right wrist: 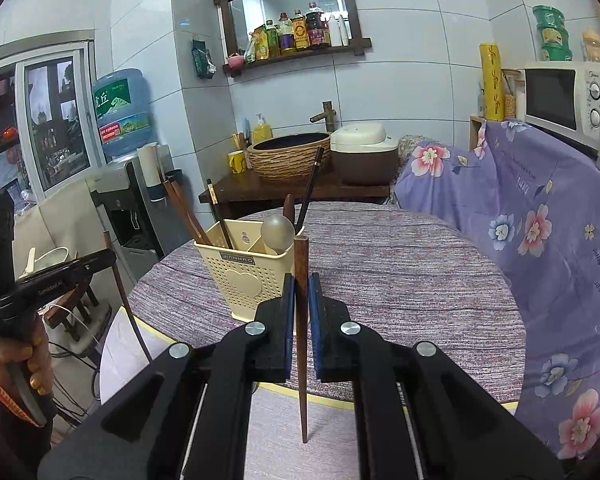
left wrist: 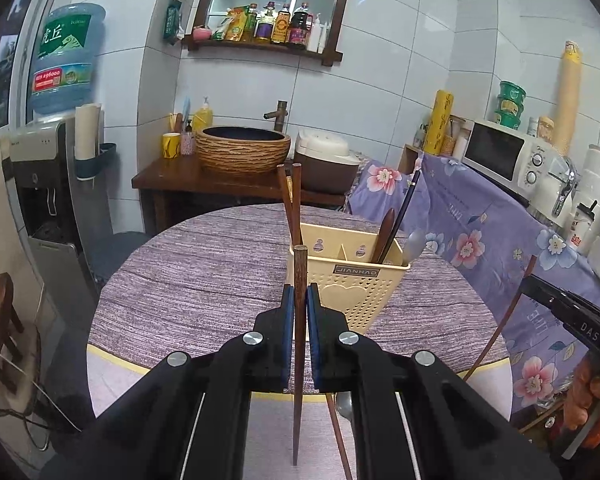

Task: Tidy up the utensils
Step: 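Lift both brown chopsticks upright and carry them over the holder, then lower both chopsticks into the holder and open both tools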

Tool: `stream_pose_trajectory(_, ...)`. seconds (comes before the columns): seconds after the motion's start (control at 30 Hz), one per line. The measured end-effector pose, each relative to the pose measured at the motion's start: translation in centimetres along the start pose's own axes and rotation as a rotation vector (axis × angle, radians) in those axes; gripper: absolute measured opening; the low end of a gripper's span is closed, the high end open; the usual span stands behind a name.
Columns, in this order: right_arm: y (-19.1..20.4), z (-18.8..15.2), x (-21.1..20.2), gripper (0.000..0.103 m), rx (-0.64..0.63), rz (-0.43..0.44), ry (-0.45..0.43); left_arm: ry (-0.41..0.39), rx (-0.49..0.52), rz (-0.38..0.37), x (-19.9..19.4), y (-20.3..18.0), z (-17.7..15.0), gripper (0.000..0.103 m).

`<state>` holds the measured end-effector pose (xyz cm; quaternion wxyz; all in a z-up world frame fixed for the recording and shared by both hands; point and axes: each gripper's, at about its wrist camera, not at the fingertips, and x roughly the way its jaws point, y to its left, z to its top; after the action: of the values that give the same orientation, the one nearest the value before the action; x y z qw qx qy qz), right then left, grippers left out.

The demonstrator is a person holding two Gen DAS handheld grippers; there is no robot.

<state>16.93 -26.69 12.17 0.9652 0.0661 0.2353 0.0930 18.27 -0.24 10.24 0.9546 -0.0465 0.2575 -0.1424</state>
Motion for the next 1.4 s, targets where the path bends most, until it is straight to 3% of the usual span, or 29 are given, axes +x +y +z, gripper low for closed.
stream_pose_trajectory(0.47,0.2,1.0,0.2,0.008,-0.017,-0.005,-0.008,-0.013,0.014,0.005,0.3,-0.2,1.0,0.008)
stream_pose_trajectory(0.7,0.8,2.7,0.4,0.008,-0.033,0.024,0.000,-0.010,0.021,-0.045,0.0,-0.7,3.2,0.008)
stream_pose_trajectory(0.83,1.5,6.3,-0.1,0.008,-0.046,0.068,-0.038,-0.034,0.009,-0.084,-0.8,-1.2,6.1,0.008)
stream_pose_trajectory(1.03,3.2,14.1,-0.7,0.008,-0.038,0.117,-0.126,-0.148,-0.024,-0.107,-2.7,-2.4,12.8,0.008)
stream_pose_trajectory(1.2,4.4,18.2,0.9,0.008,-0.026,0.071,-0.181,-0.215,-0.049,-0.022,-1.3,-4.2,16.5,0.008)
stream_pose_trajectory(1.4,4.8,16.0,5.4,0.008,-0.032,0.007,-0.157,-0.185,-0.032,0.056,3.6,-5.3,14.6,0.008)
